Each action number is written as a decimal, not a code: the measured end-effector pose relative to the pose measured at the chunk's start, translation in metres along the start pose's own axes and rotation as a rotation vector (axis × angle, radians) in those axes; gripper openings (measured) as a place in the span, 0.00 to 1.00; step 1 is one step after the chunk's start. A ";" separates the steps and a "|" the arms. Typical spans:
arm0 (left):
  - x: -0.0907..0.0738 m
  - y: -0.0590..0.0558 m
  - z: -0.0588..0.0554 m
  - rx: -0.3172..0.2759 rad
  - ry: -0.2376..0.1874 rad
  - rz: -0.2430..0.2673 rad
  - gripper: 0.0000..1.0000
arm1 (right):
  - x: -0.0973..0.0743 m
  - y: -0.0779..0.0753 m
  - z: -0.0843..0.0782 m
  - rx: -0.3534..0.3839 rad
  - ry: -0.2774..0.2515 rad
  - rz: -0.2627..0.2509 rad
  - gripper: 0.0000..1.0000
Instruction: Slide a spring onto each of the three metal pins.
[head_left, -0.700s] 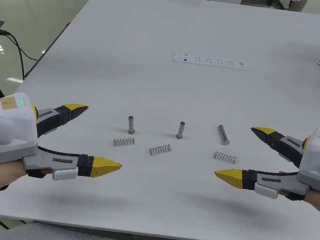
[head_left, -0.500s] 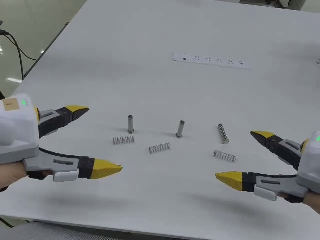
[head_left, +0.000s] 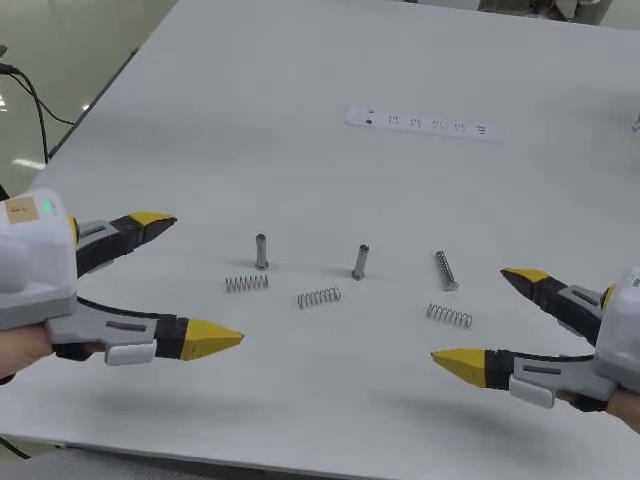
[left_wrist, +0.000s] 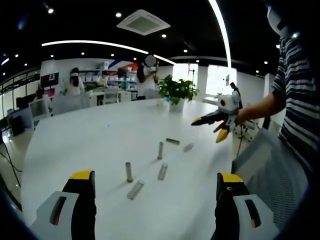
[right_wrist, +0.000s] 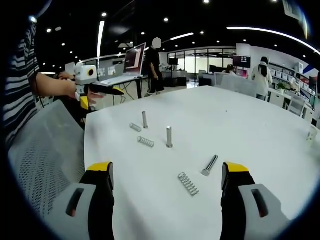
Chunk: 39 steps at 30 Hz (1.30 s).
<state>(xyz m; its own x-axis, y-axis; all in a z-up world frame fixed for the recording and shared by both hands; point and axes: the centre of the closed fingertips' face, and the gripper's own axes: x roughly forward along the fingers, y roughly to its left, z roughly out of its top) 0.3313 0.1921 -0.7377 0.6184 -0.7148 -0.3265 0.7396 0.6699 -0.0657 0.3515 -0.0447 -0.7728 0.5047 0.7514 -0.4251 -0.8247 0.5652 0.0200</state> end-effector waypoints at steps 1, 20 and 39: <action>0.000 0.000 0.000 0.000 0.000 0.000 0.98 | 0.000 0.001 0.000 -0.003 0.003 0.003 0.90; -0.004 0.001 -0.002 -0.009 0.000 0.008 0.98 | 0.002 -0.004 -0.003 -0.009 0.012 0.011 0.89; -0.003 0.000 -0.006 -0.019 0.002 0.005 0.98 | 0.002 -0.003 -0.010 0.002 0.028 0.010 0.88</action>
<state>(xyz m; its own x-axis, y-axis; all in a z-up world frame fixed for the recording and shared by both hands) 0.3277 0.1958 -0.7425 0.6218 -0.7109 -0.3287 0.7309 0.6775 -0.0823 0.3526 -0.0488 -0.7828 0.4894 0.7469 -0.4501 -0.8289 0.5588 0.0261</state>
